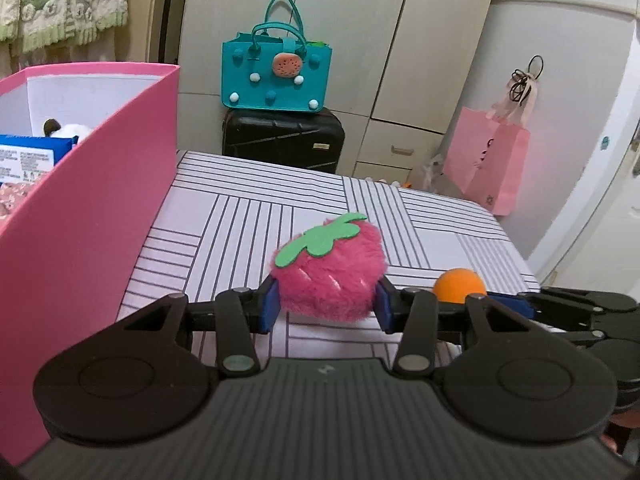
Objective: Organize soft objects
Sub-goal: 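Close the left tool on the strawberry pouch while the right tool grasps the orange sponge, then carry the strawberry pouch and orange sponge over the box with both tools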
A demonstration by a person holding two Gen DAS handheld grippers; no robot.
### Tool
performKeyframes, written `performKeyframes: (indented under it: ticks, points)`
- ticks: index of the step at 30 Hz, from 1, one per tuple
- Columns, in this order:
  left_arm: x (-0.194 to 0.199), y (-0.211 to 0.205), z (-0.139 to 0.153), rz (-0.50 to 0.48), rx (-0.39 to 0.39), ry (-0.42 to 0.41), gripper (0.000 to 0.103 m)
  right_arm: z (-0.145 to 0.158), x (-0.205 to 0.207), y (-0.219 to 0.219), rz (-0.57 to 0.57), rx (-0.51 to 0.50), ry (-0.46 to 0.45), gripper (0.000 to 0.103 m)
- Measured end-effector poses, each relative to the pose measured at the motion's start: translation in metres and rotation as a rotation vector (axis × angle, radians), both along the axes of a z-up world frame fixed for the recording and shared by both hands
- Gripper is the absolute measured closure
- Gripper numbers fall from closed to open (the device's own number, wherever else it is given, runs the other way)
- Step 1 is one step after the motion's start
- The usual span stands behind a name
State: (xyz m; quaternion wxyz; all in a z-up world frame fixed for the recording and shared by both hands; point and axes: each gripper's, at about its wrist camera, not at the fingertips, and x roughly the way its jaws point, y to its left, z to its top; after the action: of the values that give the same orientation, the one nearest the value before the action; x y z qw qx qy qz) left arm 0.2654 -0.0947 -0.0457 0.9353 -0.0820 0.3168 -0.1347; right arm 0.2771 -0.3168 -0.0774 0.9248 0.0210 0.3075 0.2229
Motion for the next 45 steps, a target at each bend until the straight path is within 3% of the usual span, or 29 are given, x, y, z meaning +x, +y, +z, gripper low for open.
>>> performKeyframes:
  ticks: [21, 33, 38, 45]
  points:
    - [-0.061, 0.044, 0.030, -0.043, -0.040, -0.043, 0.058, 0.031, -0.042, 0.034, 0.054, 0.052, 0.003, 0.056]
    - [-0.082, 0.092, 0.077, -0.116, -0.034, -0.038, 0.058, 0.060, -0.057, 0.057, 0.098, 0.082, 0.011, 0.056]
    - [-0.086, 0.119, 0.101, -0.106, 0.038, -0.053, 0.058, 0.081, -0.060, 0.077, 0.156, 0.066, 0.000, 0.056]
    - [-0.083, 0.163, 0.126, -0.108, 0.080, -0.018, 0.058, 0.109, -0.060, 0.109, 0.267, 0.032, -0.023, 0.056]
